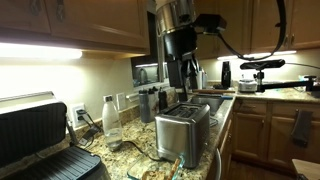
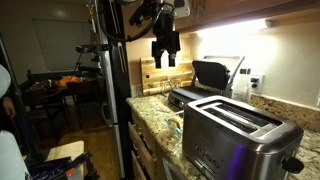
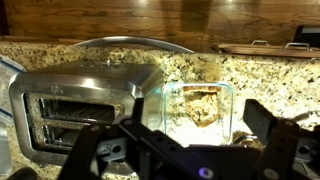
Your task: Put one slice of bread in the bread toaster
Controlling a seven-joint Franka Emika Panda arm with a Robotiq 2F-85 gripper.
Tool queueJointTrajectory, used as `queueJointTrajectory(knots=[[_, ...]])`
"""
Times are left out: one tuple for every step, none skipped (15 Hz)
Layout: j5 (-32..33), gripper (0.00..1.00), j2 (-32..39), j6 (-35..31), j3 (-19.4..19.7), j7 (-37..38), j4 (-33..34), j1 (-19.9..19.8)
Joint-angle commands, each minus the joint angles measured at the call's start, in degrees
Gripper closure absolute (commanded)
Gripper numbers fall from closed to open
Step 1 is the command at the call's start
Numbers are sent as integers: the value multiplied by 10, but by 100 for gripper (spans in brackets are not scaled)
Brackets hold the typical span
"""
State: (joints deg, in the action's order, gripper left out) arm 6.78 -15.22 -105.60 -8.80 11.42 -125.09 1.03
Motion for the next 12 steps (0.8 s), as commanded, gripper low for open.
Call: queueJointTrajectory(knots=[[-7,0,4,-10,-1,65,-2,10],[-7,0,0,-8,-3,95,-9,9],[-8,0,-3,-8,-4,120,-13,9],[-7,0,-9,-12,-6,152,-20,7],[-6,0,-11,-10,-8,184,-24,5],[-3,0,-12,-8,-11,215,-27,4],[2,0,-11,-4,-14,244,-28,2],[7,0,-10,-2,-16,271,-30,1],[8,0,-9,-2,-17,292,-32,2],[9,0,-8,-2,-17,314,-35,2],[10,0,-6,-1,-17,332,-37,2],[11,0,-4,0,-15,348,-39,1]])
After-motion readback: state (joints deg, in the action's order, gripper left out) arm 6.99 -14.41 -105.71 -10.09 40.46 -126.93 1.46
